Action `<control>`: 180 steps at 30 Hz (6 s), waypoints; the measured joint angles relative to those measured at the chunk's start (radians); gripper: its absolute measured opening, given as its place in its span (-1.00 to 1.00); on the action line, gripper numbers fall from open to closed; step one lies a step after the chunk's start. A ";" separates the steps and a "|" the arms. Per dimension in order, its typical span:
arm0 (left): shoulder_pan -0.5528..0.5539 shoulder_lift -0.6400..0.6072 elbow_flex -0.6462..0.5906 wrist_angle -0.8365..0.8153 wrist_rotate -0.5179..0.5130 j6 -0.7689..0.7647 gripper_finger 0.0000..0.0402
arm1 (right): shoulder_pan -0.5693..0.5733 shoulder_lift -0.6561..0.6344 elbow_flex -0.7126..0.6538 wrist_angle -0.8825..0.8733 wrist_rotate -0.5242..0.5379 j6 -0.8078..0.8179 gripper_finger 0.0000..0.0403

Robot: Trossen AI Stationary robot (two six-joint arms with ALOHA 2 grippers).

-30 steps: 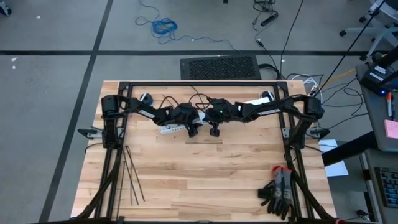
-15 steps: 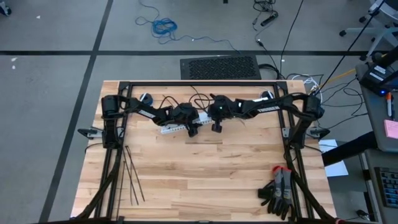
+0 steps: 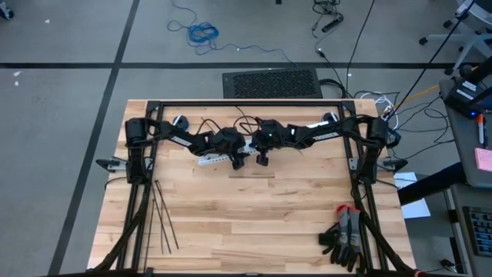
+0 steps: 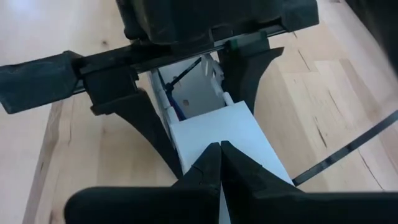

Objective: Ziptie cables
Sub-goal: Close the white cable duct

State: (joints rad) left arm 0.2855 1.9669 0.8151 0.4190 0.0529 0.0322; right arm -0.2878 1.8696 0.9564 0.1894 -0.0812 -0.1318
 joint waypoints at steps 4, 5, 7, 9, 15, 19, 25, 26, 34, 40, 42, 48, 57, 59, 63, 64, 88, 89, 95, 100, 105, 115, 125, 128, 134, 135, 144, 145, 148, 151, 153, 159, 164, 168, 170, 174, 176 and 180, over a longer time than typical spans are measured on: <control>0.002 -0.068 -0.002 -0.043 0.056 0.004 0.27 | 0.002 0.002 -0.001 -0.003 -0.015 0.005 -1.00; 0.002 -0.094 -0.002 -0.077 0.069 0.004 0.31 | 0.003 0.002 -0.001 -0.003 -0.023 0.005 -1.00; -0.003 -0.138 -0.002 -0.153 0.085 0.020 0.39 | 0.005 0.003 -0.001 -0.008 -0.027 0.004 -1.00; -0.004 -0.202 -0.002 -0.231 0.093 0.032 0.46 | 0.004 0.003 -0.002 -0.009 -0.030 0.002 -1.00; -0.007 -0.319 0.004 -0.369 0.068 0.048 0.50 | 0.003 0.003 -0.002 -0.010 -0.018 -0.009 -1.00; -0.008 -0.331 0.002 -0.362 0.050 0.034 0.50 | 0.002 0.003 -0.002 -0.009 -0.010 -0.010 -1.00; -0.013 -0.265 -0.020 -0.348 0.025 0.014 0.50 | 0.001 0.003 -0.003 -0.008 -0.007 -0.011 -1.00; -0.013 -0.253 -0.020 -0.337 0.024 0.008 0.50 | 0.001 0.003 -0.003 -0.008 -0.005 -0.011 -1.00; -0.013 -0.199 -0.020 -0.293 -0.020 -0.019 0.50 | 0.003 0.004 -0.004 -0.004 0.002 -0.003 -1.00; -0.013 -0.200 -0.020 -0.245 -0.045 -0.016 0.50 | 0.019 0.004 -0.005 0.010 0.015 0.016 -1.00; -0.013 -0.200 -0.020 -0.237 -0.046 -0.016 0.50 | 0.023 0.004 -0.005 0.011 0.018 0.016 -1.00; -0.013 -0.201 -0.020 -0.235 -0.047 0.000 0.49 | 0.024 0.004 -0.005 0.013 0.015 0.016 -1.00; -0.014 -0.205 -0.032 -0.233 -0.054 0.014 0.03 | 0.025 0.004 -0.004 0.023 0.007 0.045 -1.00; -0.013 -0.205 -0.034 -0.234 -0.055 0.022 -0.01 | 0.027 0.004 -0.005 0.033 0.007 0.053 -1.00; -0.013 -0.205 -0.034 -0.234 -0.055 0.026 0.00 | 0.033 0.007 -0.006 0.066 0.005 0.075 -1.00; -0.013 -0.205 -0.034 -0.233 -0.055 0.026 0.01 | 0.035 0.018 -0.006 0.088 0.003 0.076 -1.00; -0.019 -0.203 -0.035 -0.240 -0.062 0.052 0.03 | 0.053 -0.032 0.034 -0.026 0.047 0.019 -1.00; -0.019 -0.203 -0.035 -0.238 -0.061 0.054 0.03 | 0.049 -0.024 0.034 -0.029 0.047 0.021 -1.00; -0.013 -0.203 -0.024 -0.273 -0.002 0.053 0.20 | 0.041 0.023 0.040 0.006 0.042 0.047 -1.00; -0.009 -0.199 0.000 -0.371 0.000 0.059 0.56 | 0.042 0.031 0.040 0.013 0.042 0.049 -1.00; 0.005 -0.212 0.014 -0.452 -0.009 0.032 0.67 | 0.041 0.033 0.040 0.005 0.044 0.049 -1.00; 0.004 -0.216 0.014 -0.471 -0.040 0.034 0.44 | 0.041 0.034 0.038 0.004 0.045 0.064 -1.00; 0.004 -0.216 0.011 -0.441 -0.063 0.083 0.11 | 0.049 0.035 0.037 0.001 0.036 0.089 -1.00; 0.004 -0.216 0.010 -0.438 -0.066 0.085 0.11 | 0.049 0.035 0.036 0.001 0.037 0.094 -1.00; 0.005 -0.216 0.009 -0.433 -0.066 0.084 0.11 | 0.049 0.036 0.035 0.027 0.030 0.087 -1.00; 0.005 -0.216 0.009 -0.432 -0.066 0.085 0.11 | 0.049 0.037 0.035 0.037 0.025 0.085 -1.00; 0.006 -0.215 0.009 -0.422 -0.067 0.086 0.10 | 0.047 0.124 0.056 0.180 -0.033 0.092 -1.00; 0.007 -0.215 0.009 -0.422 -0.067 0.083 0.10 | 0.047 0.145 0.074 0.184 -0.035 0.094 -1.00; 0.007 -0.215 0.009 -0.424 -0.067 0.079 0.12 | 0.047 0.199 0.131 0.197 -0.038 0.094 -1.00; 0.007 -0.215 0.001 -0.412 -0.066 0.080 0.16 | 0.047 0.222 0.176 0.192 -0.065 0.086 -1.00; 0.008 -0.215 -0.008 -0.395 -0.066 0.081 0.18 | 0.049 0.215 0.185 0.190 -0.067 0.073 -1.00; 0.013 -0.215 -0.021 -0.373 -0.058 0.087 0.19 | 0.062 0.112 0.179 0.047 -0.048 0.034 -1.00; 0.014 -0.215 -0.022 -0.368 -0.057 0.108 0.20 | 0.070 0.006 0.182 -0.104 -0.020 0.004 -1.00; 0.013 -0.215 -0.023 -0.366 -0.057 0.124 0.20 | 0.073 -0.032 0.181 -0.247 0.092 -0.016 -1.00; 0.013 -0.215 -0.023 -0.367 -0.057 0.133 0.20 | 0.070 -0.043 0.181 -0.298 0.133 -0.018 -1.00; 0.014 -0.215 -0.023 -0.367 -0.028 0.161 0.20 | 0.061 -0.038 0.181 -0.357 0.161 -0.007 -1.00; 0.014 -0.215 -0.023 -0.368 -0.010 0.172 0.21 | 0.060 -0.037 0.181 -0.357 0.162 -0.002 -1.00; 0.015 -0.215 -0.023 -0.371 0.028 0.196 0.21 | 0.061 -0.037 0.182 -0.353 0.162 -0.001 -1.00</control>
State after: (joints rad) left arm 0.3008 1.7519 0.7925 0.0478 0.0812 0.2282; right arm -0.2272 1.8328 1.1381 -0.1638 0.0811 -0.1326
